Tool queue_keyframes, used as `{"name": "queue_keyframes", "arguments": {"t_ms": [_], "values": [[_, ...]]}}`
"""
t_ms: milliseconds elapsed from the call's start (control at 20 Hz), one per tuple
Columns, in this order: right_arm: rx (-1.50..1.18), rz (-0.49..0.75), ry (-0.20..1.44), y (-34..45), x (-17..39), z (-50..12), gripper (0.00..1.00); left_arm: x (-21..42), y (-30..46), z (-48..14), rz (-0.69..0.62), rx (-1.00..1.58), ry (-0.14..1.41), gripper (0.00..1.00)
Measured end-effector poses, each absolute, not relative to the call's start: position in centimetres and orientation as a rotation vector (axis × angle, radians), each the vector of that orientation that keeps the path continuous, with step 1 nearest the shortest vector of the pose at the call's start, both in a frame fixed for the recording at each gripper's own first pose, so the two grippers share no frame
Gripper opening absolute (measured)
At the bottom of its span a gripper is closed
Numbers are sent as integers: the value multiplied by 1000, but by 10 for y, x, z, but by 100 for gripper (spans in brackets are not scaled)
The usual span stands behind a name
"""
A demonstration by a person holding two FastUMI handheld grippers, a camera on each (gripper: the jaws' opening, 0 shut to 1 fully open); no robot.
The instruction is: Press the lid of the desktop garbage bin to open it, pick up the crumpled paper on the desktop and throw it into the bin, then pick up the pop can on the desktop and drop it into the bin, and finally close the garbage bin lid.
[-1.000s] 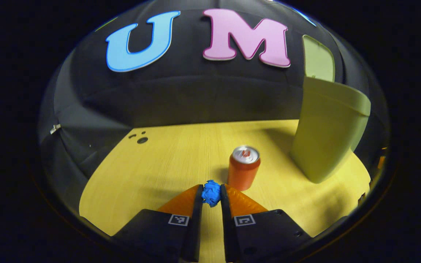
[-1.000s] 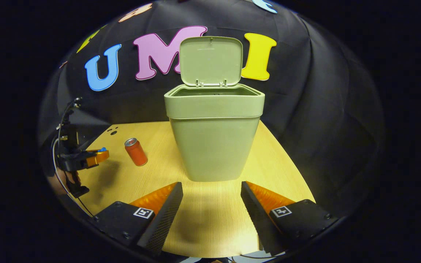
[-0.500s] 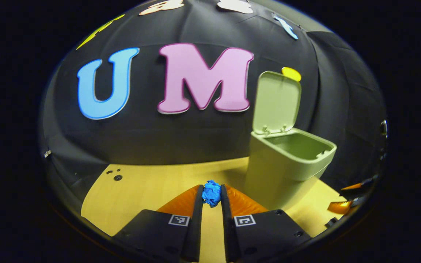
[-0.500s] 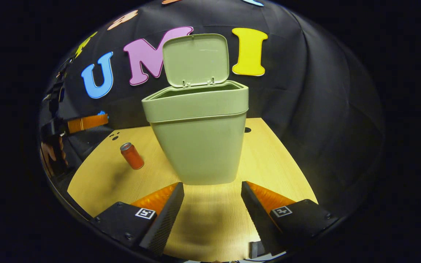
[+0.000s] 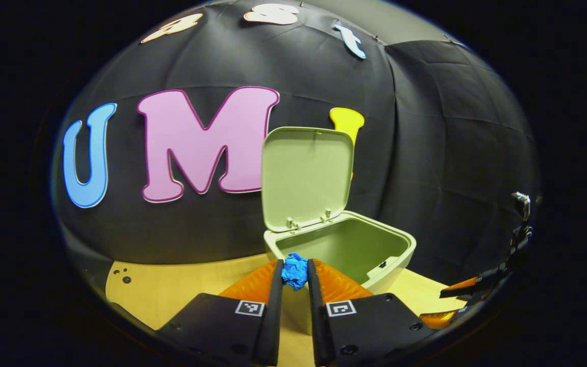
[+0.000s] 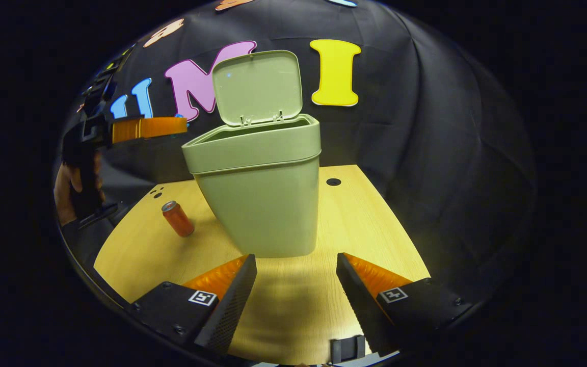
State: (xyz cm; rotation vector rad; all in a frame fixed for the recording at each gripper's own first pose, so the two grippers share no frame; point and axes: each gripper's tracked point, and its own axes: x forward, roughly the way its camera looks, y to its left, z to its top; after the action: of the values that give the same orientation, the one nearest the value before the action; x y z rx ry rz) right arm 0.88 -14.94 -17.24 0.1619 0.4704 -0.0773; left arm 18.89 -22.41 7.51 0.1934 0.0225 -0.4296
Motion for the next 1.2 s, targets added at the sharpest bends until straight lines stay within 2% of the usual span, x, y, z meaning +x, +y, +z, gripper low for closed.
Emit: {"name": "queue_keyframes", "arguments": {"t_ms": [400,600,650,850,950,1000,1050,1150,1200], "values": [[203,-81,491,-172,8,-183,99,198,-281,60,-519,175,81,30],[207,-49,513,-172,7,-190,99,207,-285,50,-495,160,107,36],[204,-38,519,-171,6,-192,99,209,-284,46,-481,152,114,42],[168,-12,531,-170,0,-195,99,212,-282,48,-460,150,90,52],[158,-37,537,-175,-1,-196,99,212,-282,48,-467,153,85,72],[166,-57,535,-178,0,-196,99,211,-282,51,-478,151,78,75],[180,-76,533,-181,0,-194,99,211,-281,51,-481,150,74,86],[196,-105,529,-181,4,-193,99,208,-272,57,-476,149,57,94],[193,-116,527,-181,5,-193,99,207,-265,61,-470,145,47,94]]}}
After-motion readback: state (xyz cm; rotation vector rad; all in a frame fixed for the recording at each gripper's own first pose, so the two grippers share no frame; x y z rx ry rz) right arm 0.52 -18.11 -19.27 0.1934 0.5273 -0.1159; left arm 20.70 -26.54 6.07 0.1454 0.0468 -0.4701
